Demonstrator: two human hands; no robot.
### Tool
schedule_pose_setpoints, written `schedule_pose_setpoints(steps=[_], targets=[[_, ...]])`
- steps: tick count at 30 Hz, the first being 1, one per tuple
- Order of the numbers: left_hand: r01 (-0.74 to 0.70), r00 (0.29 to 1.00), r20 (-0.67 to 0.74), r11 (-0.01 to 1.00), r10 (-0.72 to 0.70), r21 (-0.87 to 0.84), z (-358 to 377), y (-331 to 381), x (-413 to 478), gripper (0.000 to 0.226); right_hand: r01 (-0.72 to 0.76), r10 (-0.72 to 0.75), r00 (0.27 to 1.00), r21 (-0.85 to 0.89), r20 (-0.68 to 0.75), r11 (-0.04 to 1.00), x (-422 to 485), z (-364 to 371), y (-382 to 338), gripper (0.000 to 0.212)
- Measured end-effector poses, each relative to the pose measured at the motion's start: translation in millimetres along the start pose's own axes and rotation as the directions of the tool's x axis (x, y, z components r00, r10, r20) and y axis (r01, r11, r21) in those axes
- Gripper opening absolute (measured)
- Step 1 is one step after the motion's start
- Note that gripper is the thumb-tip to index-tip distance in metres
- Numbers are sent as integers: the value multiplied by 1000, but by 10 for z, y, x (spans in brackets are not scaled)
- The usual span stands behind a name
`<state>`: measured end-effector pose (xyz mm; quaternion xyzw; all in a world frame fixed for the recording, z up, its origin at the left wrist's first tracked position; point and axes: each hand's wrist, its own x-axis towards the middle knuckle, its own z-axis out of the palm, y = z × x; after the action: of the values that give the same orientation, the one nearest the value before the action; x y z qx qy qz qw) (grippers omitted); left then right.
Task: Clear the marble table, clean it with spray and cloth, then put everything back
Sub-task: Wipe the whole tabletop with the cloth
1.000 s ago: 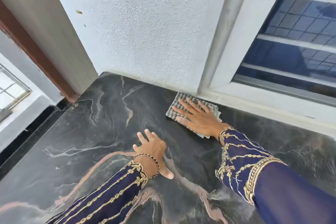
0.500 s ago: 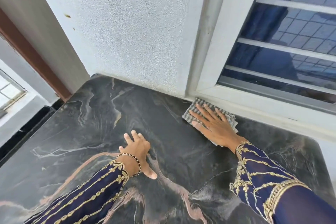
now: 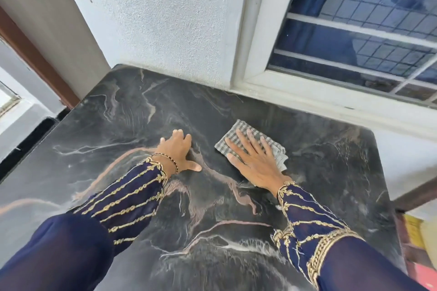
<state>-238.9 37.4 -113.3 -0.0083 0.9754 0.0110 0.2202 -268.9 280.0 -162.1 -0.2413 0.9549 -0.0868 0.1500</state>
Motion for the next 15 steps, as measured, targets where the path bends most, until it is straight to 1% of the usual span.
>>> schedule_pose_setpoints(steps=[1,2,3,5,6,8,12,15], targets=[[-58,996,-69,998,60,36,110,44,-157,82,23,-23,1000,-6,-1,1000,-155,68,-110,54],[-101,988,-113,994,104,32,244,104,-326,68,42,-42,999,-13,-4,999,-291,136,-208,54],[-124,982,-150,992,119,-26,400,177,-557,60,57,-57,998,-25,-6,998,-480,211,-319,54],[-163,963,-236,980,133,-112,672,272,-978,52,102,-104,994,-64,-21,993,-794,355,-513,54],[-188,945,-292,975,147,-118,802,287,-1150,53,127,-129,991,-77,-24,989,-938,425,-599,55],[-218,928,-331,969,169,-117,997,271,-1467,56,165,-168,985,-85,-34,983,-1244,561,-758,55],[-212,934,-307,975,180,-73,1192,242,-1948,58,239,-247,967,-120,-61,964,-1746,789,-994,55],[-201,945,-289,970,156,-134,1268,256,-2245,69,263,-276,958,-148,-76,953,-2100,922,-1156,54]])
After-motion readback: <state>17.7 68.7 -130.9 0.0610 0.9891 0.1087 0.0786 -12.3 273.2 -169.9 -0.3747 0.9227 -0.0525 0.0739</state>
